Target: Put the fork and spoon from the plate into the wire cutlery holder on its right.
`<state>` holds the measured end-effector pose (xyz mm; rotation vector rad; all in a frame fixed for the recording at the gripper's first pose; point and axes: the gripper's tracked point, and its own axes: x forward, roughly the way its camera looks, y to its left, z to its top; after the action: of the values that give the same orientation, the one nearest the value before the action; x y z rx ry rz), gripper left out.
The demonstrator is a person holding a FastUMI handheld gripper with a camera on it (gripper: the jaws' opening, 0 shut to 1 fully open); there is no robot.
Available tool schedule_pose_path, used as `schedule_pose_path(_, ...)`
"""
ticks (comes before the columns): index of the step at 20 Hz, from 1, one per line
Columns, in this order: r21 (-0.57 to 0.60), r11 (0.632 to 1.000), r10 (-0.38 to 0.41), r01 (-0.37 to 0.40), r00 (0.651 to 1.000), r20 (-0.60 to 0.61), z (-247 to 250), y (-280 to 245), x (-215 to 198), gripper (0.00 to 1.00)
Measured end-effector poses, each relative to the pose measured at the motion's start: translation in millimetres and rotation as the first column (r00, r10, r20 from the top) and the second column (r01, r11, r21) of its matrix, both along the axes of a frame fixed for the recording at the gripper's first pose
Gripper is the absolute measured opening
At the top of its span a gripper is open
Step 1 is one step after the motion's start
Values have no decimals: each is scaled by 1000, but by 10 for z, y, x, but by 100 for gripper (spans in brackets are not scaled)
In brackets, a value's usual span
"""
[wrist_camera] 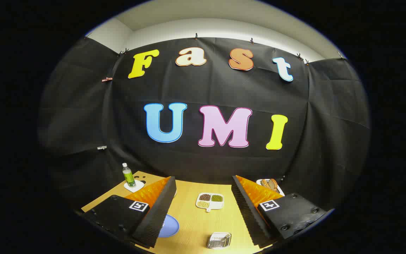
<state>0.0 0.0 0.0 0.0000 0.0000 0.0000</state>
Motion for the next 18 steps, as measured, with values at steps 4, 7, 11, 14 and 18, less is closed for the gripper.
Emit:
schedule_pose_path(4,10,1000,0,0,1000,-2,-9,-13,-14,98)
schedule_pose_path(7,21,1000,0,0,1000,-6,-26,-14,-12,98)
schedule_pose_path(11,24,1000,3,-2,1000,-9,-42,-4,-19,98)
schedule_pose_path(14,27,1000,7,-7,1000,-13,-43,12,-17,98)
schedule_pose_path(18,57,995,82,-78,994,-70,-189,214,20,98)
